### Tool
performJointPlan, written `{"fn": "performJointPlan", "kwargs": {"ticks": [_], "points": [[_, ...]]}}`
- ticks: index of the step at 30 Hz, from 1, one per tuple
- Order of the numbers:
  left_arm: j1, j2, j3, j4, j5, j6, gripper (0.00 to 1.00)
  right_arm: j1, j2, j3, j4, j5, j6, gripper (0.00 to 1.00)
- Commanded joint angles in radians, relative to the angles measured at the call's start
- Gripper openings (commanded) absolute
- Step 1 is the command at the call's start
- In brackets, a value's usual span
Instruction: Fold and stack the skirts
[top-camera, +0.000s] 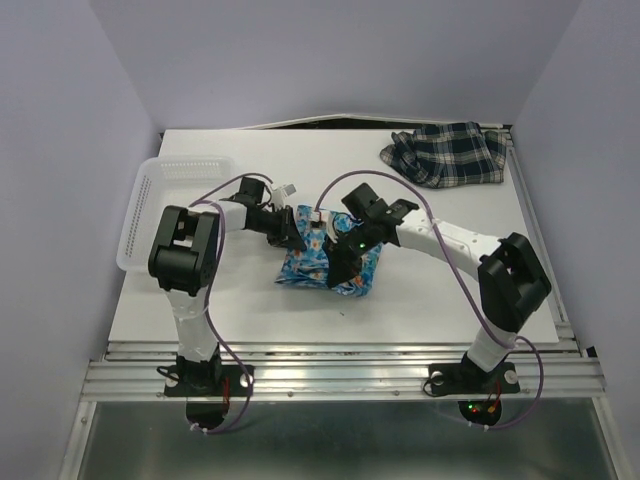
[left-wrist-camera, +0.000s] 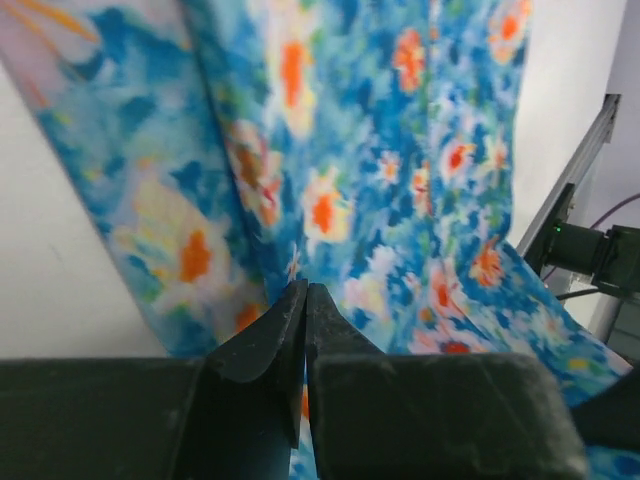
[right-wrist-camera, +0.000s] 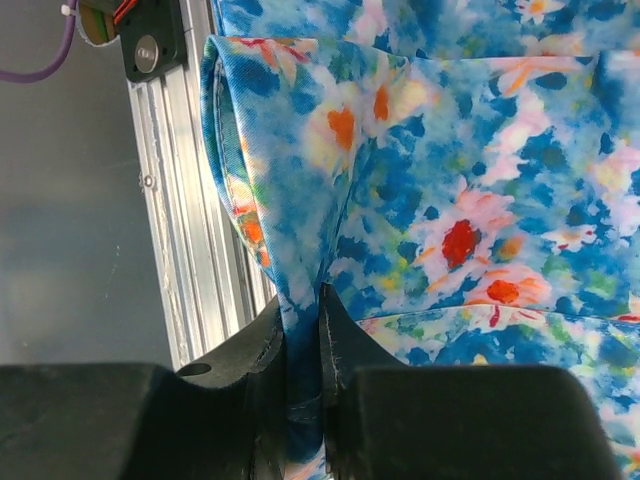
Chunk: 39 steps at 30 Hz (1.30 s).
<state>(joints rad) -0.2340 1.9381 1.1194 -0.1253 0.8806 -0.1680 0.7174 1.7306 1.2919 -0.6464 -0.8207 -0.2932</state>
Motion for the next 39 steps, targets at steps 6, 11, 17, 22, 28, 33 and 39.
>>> {"fn": "performJointPlan", "kwargs": {"ticks": [6, 11, 17, 22, 28, 33, 39], "points": [[0.001, 0.140, 0.082, -0.125, -0.106, 0.073, 0.07, -0.065, 0.052, 0.144, -0.068, -0.032, -0.043, 0.01], [0.004, 0.145, 0.065, -0.129, -0.132, 0.071, 0.04, -0.165, 0.144, 0.289, -0.195, -0.032, -0.158, 0.01], [0.016, 0.147, 0.074, -0.140, -0.138, 0.068, 0.02, -0.269, 0.282, 0.432, -0.311, -0.058, -0.274, 0.01], [0.024, 0.148, 0.066, -0.148, -0.131, 0.073, 0.02, -0.335, 0.356, 0.432, -0.323, -0.043, -0.371, 0.01], [0.024, 0.131, 0.065, -0.158, -0.134, 0.094, 0.05, -0.345, 0.458, 0.435, -0.314, -0.069, -0.446, 0.01], [0.025, 0.040, 0.082, -0.139, -0.095, 0.099, 0.11, -0.345, 0.500, 0.463, -0.335, -0.101, -0.474, 0.01], [0.027, -0.063, 0.177, -0.136, -0.072, 0.073, 0.17, -0.345, 0.446, 0.409, -0.357, -0.124, -0.509, 0.01]]}}
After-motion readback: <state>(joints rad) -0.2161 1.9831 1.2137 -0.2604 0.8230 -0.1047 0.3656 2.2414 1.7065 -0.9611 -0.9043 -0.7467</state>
